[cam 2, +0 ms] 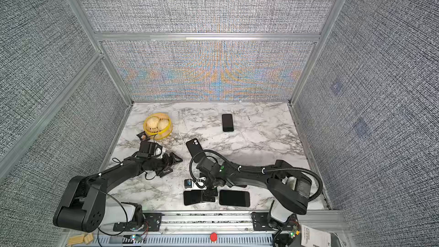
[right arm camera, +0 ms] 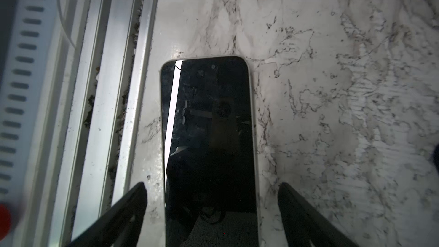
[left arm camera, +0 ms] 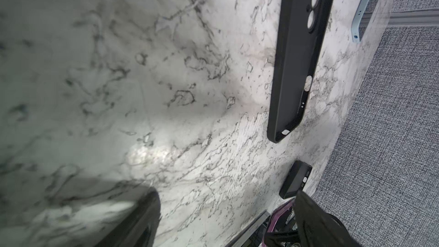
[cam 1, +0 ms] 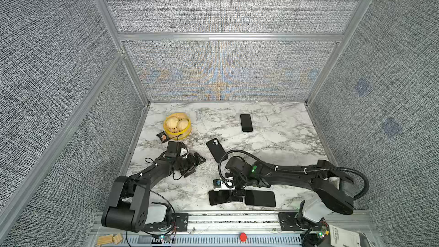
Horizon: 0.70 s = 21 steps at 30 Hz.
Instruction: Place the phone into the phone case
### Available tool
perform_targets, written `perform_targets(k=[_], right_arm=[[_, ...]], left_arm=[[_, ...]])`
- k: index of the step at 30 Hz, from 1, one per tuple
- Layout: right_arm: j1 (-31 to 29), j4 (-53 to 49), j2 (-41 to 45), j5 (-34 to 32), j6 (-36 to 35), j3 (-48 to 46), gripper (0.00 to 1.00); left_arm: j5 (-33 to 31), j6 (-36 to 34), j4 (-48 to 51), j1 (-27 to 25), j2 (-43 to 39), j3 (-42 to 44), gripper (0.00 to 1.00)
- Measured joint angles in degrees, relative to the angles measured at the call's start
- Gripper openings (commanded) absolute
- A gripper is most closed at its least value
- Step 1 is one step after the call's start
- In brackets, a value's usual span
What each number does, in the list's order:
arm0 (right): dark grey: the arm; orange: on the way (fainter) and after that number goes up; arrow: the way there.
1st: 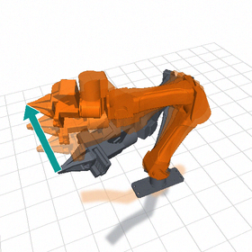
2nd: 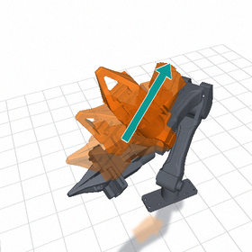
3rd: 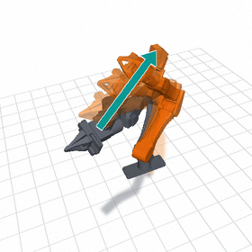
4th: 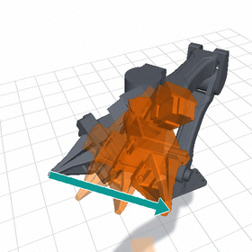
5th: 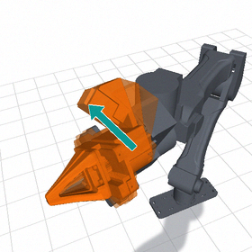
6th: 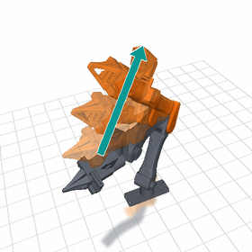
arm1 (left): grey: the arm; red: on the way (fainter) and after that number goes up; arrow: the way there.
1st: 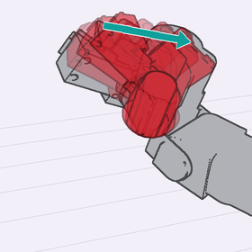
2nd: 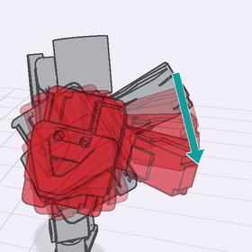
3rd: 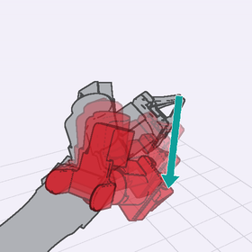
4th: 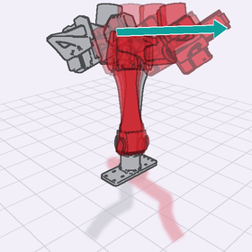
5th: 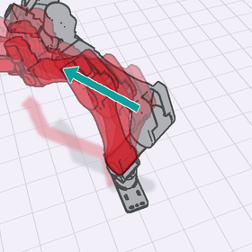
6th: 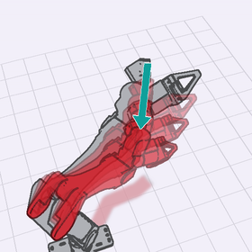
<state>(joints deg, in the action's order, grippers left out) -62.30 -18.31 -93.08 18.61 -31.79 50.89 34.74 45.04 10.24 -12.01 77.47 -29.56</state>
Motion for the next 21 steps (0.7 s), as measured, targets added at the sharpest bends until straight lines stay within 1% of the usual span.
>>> perform_targets(k=[7,21], right_arm=[[-0.4,0.2,-2.6,-0.5,0.2,0.9,0.92],[-1.0,0.1,-3.7,-0.3,0.2,0.8,0.95]], left_arm=[[0.2,0.1,-1.0,-0.3,0.2,0.3,0.89],[0.7,0.5,-2.3,-0.8,0.7,0.3,0.89]])
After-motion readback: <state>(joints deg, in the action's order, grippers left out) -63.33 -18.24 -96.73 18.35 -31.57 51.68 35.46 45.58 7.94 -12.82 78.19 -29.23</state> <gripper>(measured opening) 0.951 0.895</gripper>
